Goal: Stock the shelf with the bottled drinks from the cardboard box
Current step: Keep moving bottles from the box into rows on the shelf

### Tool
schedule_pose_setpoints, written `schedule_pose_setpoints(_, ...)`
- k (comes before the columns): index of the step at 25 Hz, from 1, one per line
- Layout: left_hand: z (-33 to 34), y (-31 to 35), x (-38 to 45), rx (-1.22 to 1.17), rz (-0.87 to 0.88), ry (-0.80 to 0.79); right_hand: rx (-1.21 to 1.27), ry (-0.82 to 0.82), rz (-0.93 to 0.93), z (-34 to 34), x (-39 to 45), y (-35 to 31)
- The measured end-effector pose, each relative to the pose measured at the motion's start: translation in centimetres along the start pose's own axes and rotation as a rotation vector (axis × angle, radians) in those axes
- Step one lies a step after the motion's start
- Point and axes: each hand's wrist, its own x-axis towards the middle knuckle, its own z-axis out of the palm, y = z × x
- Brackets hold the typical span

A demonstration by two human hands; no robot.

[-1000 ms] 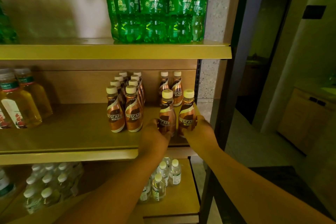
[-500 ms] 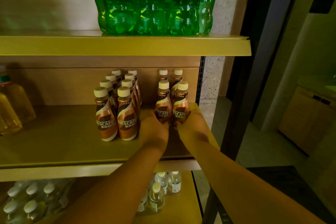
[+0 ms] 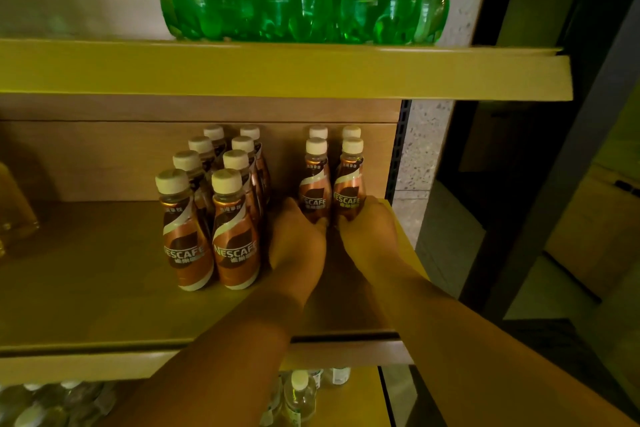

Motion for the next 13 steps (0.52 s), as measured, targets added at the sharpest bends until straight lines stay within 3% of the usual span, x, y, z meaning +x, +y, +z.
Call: schedule_pose_setpoints(13, 0.3, -0.6, 0.5, -0.023, 0.023, 0.003, 0.058, -0.097, -0.024, -1.0, -0.2, 0.8)
